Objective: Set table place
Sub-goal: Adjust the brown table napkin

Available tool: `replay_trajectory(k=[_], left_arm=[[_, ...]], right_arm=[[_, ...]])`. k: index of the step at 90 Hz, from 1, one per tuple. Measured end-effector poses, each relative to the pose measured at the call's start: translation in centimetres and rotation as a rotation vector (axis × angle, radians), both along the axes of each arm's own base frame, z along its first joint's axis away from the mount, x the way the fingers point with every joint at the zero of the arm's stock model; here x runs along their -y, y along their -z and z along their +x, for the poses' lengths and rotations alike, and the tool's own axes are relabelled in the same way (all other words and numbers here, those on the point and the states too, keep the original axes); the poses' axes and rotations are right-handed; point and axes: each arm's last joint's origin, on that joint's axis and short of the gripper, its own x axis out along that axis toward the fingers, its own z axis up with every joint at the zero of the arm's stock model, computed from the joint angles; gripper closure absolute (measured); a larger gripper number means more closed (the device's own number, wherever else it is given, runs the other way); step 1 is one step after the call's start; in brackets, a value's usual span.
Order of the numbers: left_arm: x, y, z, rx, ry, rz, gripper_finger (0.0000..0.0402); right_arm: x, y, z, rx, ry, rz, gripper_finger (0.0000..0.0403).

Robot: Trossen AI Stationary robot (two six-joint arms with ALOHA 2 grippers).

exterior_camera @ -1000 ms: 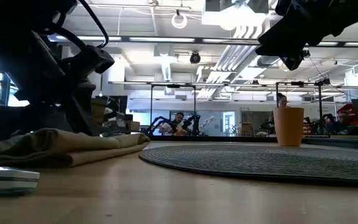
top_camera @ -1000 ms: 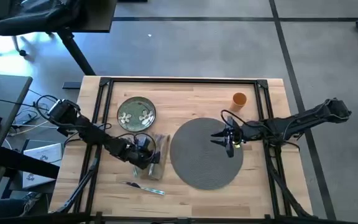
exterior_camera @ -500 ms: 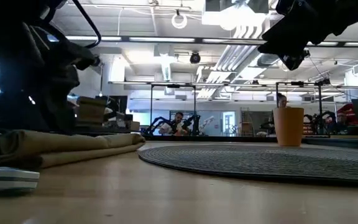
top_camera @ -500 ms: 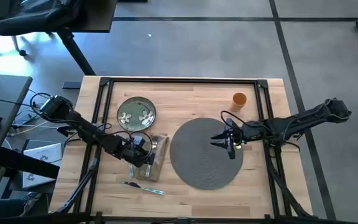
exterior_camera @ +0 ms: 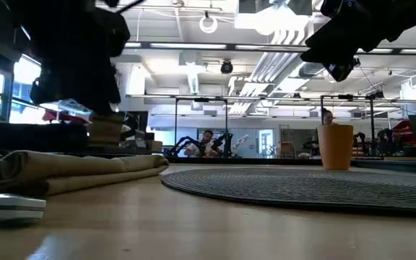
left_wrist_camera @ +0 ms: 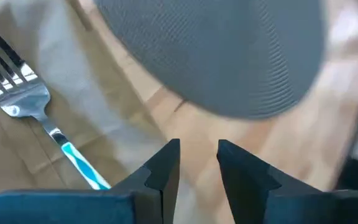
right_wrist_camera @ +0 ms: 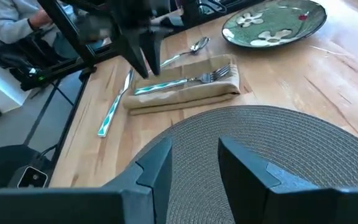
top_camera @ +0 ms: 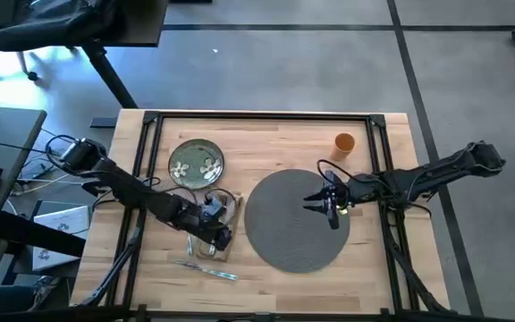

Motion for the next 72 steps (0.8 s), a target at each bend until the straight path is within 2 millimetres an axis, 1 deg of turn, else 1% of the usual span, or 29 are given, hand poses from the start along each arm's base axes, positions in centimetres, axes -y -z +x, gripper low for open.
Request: replay_trajectory(k=[15, 28, 41, 54, 72], left_arm=[[-0.1, 2.9, 1.0, -0.122, 0.052, 0.012, 0.0338], [-0.8, 4.3, 1.7, -0.162, 0.004, 0.006, 0.0346], [-1.7, 4.4, 2.6, -0.116, -0.044, 0.019, 0.0346], [-3.0, 4.6, 2.7, -0.137, -0.076, 0.054, 0.0346], [-4.0, 4.4, 3.0, -0.123, -0.094, 0.086, 0.0346]], right_arm=[[0.0, 0.1, -0.1, -0.016, 0.006, 0.010, 0.0293], [0.0, 0.2, -0.1, -0.024, 0.006, 0.009, 0.0293], [0.0, 0.2, -0.1, -0.028, 0.007, 0.007, 0.0293], [0.0, 0.4, -0.2, -0.040, 0.001, -0.009, 0.0293], [0.1, 0.4, -0.2, -0.042, 0.001, -0.014, 0.0293]])
